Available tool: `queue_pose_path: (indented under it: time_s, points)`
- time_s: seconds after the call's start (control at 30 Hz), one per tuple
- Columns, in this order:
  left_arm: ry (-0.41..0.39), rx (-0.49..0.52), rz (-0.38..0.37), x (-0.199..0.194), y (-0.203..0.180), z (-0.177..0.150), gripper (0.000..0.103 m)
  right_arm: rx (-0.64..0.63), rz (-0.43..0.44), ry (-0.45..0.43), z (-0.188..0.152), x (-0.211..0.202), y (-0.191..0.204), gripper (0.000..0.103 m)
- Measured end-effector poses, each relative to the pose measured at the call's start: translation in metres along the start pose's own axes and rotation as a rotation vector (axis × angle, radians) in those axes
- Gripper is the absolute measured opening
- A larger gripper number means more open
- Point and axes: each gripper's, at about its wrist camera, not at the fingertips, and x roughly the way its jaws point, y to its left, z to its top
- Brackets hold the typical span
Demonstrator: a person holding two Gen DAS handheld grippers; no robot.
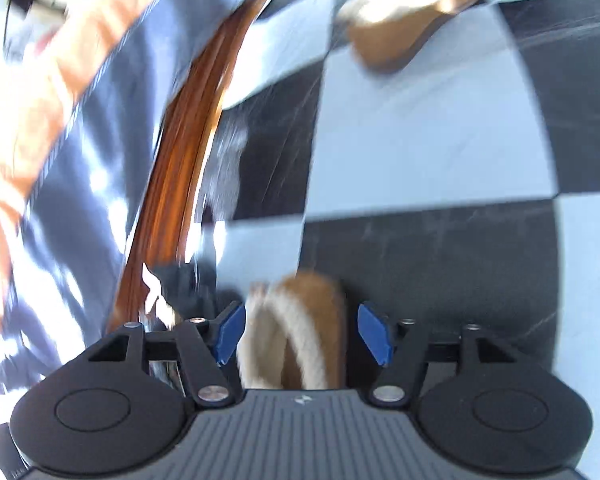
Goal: Organize scattered shoes
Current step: 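Move the right tool to the brown fur slipper on the floor, then grasp the brown fur slipper by its heel with the right tool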
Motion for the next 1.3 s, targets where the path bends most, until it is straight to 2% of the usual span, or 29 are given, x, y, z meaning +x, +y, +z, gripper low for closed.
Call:
queue_pose_path:
  time_s: [0.07, 0.2, 0.3, 0.37, 0.43, 0.5, 0.6, 0.63, 0.67, 0.8, 1.03, 1.1, 1.2, 1.23, 1.3]
  points:
    - [0.010, 0.014, -0.010, -0.001, -0.008, -0.001, 0.076, 0.039, -0.010, -0.034, 0.012, -0.008, -0.010, 0.064]
    - [0.051, 0.060, 0.000, -0.002, -0.027, -0.004, 0.078, 0.003, -0.163, -0.072, 0.025, -0.013, -0.014, 0.064]
    - [0.078, -0.018, -0.163, -0.007, -0.025, -0.005, 0.078, -0.017, -0.220, -0.079, 0.036, -0.005, -0.013, 0.065]
    - [0.105, -0.070, -0.293, -0.009, -0.023, -0.005, 0.078, -0.153, -0.335, -0.103, 0.047, 0.009, 0.006, 0.065]
    - [0.103, -0.050, -0.280, -0.012, -0.028, -0.004, 0.078, -0.320, -0.399, -0.130, 0.055, 0.021, 0.029, 0.065]
    - [0.090, -0.008, -0.202, -0.014, -0.035, -0.005, 0.078, -0.410, -0.369, -0.141, 0.069, 0.032, 0.045, 0.064]
    - [0.119, -0.017, -0.193, -0.010, -0.032, -0.008, 0.078, -0.432, -0.319, -0.170, 0.104, 0.051, 0.057, 0.061]
    - [0.131, -0.027, -0.201, -0.008, -0.030, -0.009, 0.078, -0.444, -0.338, -0.195, 0.116, 0.060, 0.060, 0.060]
    - [0.145, -0.038, -0.210, -0.006, -0.026, -0.011, 0.078, -0.459, -0.353, -0.208, 0.123, 0.065, 0.061, 0.055]
    - [0.168, -0.045, -0.182, 0.001, -0.016, -0.017, 0.078, -0.510, -0.446, -0.255, 0.155, 0.089, 0.065, 0.054]
    - [0.196, -0.062, -0.170, 0.015, 0.002, -0.026, 0.078, -0.560, -0.548, -0.235, 0.193, 0.136, 0.057, 0.055]
    - [0.219, -0.058, -0.163, 0.016, 0.003, -0.027, 0.078, -0.582, -0.565, -0.223, 0.202, 0.152, 0.053, 0.051]
    - [0.248, -0.049, -0.121, 0.013, 0.001, -0.029, 0.078, -0.619, -0.515, -0.234, 0.198, 0.167, 0.042, 0.039]
    - [0.247, -0.052, -0.102, 0.009, -0.001, -0.028, 0.078, -0.595, -0.479, -0.259, 0.196, 0.165, 0.035, 0.036]
    - [0.228, -0.050, -0.080, 0.000, -0.005, -0.026, 0.078, -0.492, -0.364, -0.313, 0.192, 0.150, 0.016, 0.024]
